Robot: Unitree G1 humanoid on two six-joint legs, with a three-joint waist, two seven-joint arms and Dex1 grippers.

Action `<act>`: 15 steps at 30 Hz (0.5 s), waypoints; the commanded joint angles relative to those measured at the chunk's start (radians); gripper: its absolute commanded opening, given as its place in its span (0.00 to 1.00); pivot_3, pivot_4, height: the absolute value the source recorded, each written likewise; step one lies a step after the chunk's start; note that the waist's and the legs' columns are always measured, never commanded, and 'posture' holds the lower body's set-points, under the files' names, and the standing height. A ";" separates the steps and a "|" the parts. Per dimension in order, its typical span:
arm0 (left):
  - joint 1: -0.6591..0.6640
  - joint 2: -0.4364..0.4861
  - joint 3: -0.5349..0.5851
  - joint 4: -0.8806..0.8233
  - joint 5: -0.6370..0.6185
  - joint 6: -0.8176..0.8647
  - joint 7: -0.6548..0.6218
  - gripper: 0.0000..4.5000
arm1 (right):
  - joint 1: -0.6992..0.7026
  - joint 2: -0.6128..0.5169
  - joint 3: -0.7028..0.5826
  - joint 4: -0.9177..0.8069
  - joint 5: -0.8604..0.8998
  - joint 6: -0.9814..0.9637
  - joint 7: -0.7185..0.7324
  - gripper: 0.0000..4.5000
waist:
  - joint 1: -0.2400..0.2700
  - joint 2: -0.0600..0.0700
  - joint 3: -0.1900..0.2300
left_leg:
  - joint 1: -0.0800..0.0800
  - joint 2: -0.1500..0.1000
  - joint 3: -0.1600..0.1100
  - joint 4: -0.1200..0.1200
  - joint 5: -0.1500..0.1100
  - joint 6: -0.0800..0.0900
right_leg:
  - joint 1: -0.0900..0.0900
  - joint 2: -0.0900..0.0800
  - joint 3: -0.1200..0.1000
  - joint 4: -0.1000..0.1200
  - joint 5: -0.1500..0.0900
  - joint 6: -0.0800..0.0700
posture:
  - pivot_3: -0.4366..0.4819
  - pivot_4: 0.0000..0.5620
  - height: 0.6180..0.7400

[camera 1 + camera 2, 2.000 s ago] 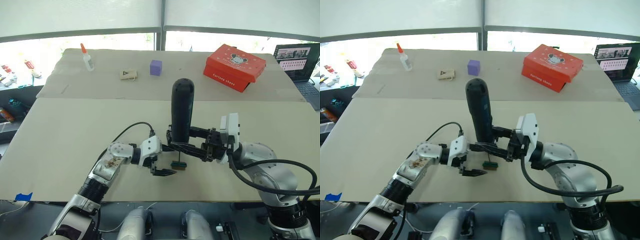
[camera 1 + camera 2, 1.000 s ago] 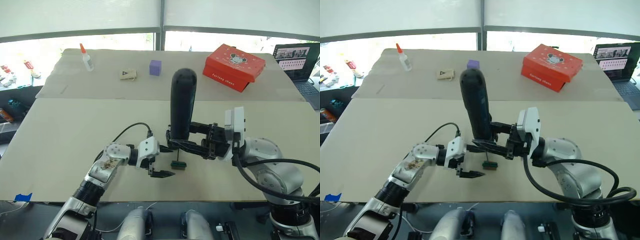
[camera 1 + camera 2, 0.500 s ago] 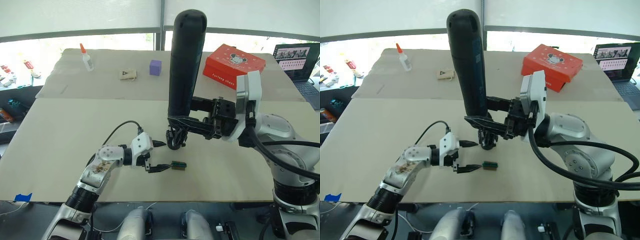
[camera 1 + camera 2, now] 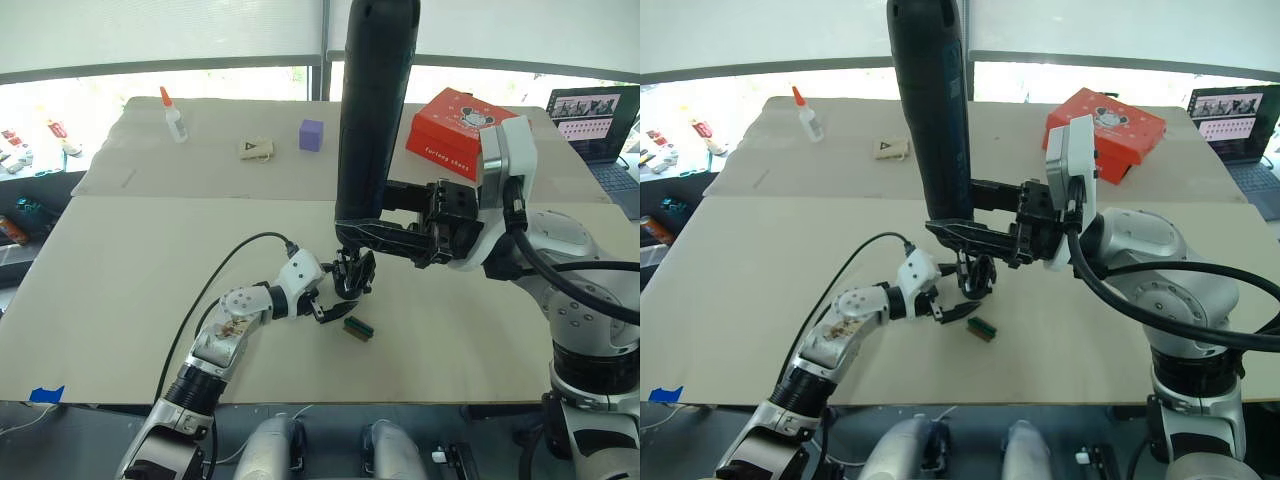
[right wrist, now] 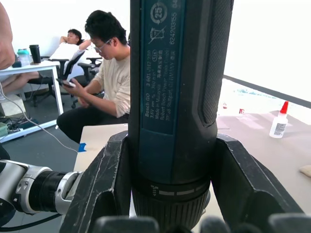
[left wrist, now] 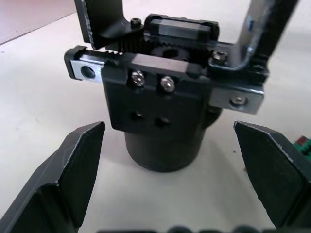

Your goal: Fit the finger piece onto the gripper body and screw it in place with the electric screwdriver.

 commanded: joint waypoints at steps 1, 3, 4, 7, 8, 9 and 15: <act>-0.030 -0.006 -0.003 0.019 0.022 -0.034 0.013 1.00 | -0.024 -0.010 -0.048 -0.010 0.032 -0.013 0.018 0.43 | 0.000 0.000 0.000 | 0.000 0.000 0.000 0.000 0.000 0.000 | 0.000 0.000 0.000 0.000 0.000 0.000 | 0.48 0.27 1.00; -0.056 -0.022 -0.008 0.052 0.038 -0.030 0.033 1.00 | -0.018 -0.011 -0.050 -0.005 0.027 -0.019 0.026 0.43 | 0.002 0.000 0.000 | 0.000 0.000 0.000 0.000 0.000 0.000 | 0.000 0.000 0.000 0.000 0.000 0.000 | 0.48 0.27 1.00; -0.065 -0.030 -0.011 0.062 0.042 -0.023 0.040 1.00 | -0.015 -0.011 -0.051 -0.003 0.025 -0.022 0.029 0.43 | 0.003 0.000 0.000 | 0.000 0.000 0.000 0.000 0.000 0.000 | 0.000 0.000 0.000 0.000 0.000 0.000 | 0.48 0.27 1.00; -0.074 -0.043 -0.018 0.079 0.053 -0.008 0.051 1.00 | -0.012 -0.009 -0.051 -0.002 0.019 -0.027 0.034 0.43 | 0.004 0.000 0.000 | 0.000 0.000 0.000 0.000 0.000 0.000 | 0.000 0.000 0.000 0.000 0.000 0.000 | 0.48 0.27 1.00; -0.074 -0.048 -0.016 0.082 0.051 -0.005 0.053 1.00 | -0.012 -0.007 -0.051 -0.003 0.019 -0.028 0.034 0.43 | 0.003 0.000 0.000 | 0.000 0.000 0.000 0.000 0.000 0.000 | 0.000 0.000 0.000 0.000 0.000 0.000 | 0.48 0.27 1.00; -0.073 -0.054 -0.011 0.085 0.044 -0.002 0.054 1.00 | -0.013 -0.006 -0.052 -0.005 0.020 -0.027 0.031 0.43 | 0.002 0.000 0.000 | 0.000 0.000 0.000 0.000 0.000 0.000 | 0.000 0.000 0.000 0.000 0.000 0.000 | 0.48 0.27 1.00; -0.082 -0.073 0.009 0.108 -0.006 0.020 0.019 1.00 | -0.013 -0.011 -0.058 -0.020 0.029 -0.018 0.018 0.43 | 0.001 0.000 0.000 | 0.000 0.000 0.000 0.000 0.000 0.000 | 0.000 0.000 0.000 0.000 0.000 0.000 | 0.48 0.27 1.00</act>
